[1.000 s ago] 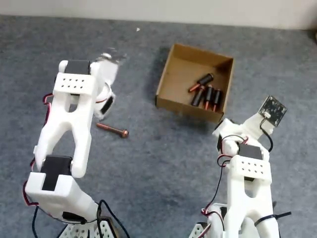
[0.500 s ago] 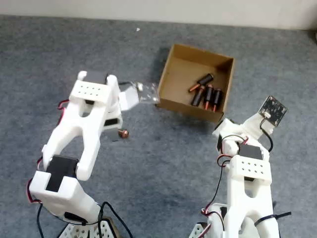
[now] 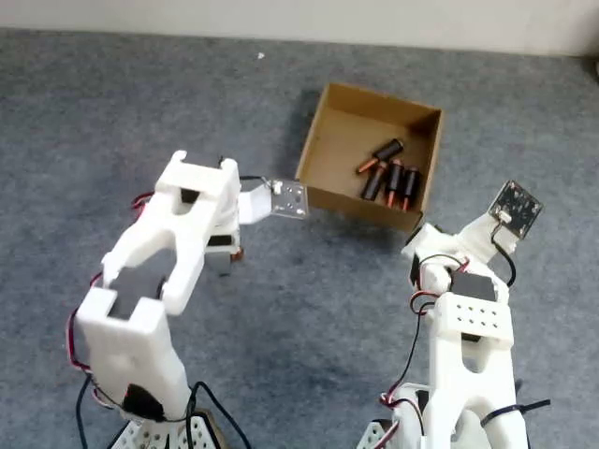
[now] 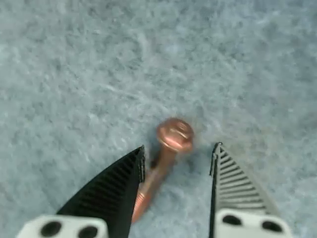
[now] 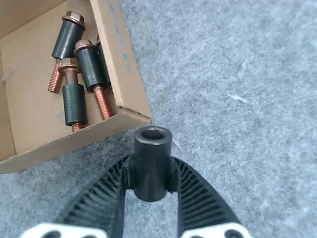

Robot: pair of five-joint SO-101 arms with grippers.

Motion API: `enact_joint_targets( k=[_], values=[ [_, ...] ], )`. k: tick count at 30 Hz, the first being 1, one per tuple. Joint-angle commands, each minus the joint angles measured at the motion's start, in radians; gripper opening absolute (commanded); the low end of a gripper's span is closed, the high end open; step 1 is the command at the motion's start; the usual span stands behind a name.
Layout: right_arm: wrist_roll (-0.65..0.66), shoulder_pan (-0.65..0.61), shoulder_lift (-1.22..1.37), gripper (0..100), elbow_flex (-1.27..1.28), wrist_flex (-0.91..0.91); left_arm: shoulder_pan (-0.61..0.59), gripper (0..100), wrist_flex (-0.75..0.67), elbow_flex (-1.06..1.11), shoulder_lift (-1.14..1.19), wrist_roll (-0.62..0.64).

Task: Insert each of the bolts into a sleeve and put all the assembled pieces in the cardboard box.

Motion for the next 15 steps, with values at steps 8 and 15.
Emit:
enact_joint_targets(
  k=[8, 15],
  values=[
    [-0.008, 0.005, -0.028, 0.5, -0.010, -0.028, -0.002, 5, -0.012, -0.208, 0.180, 0.018],
    [-0.008, 0.007, -0.036, 0.5, -0.010, -0.024, -0.004, 0, 0.141, -0.205, 0.088, 0.018]
  ],
)
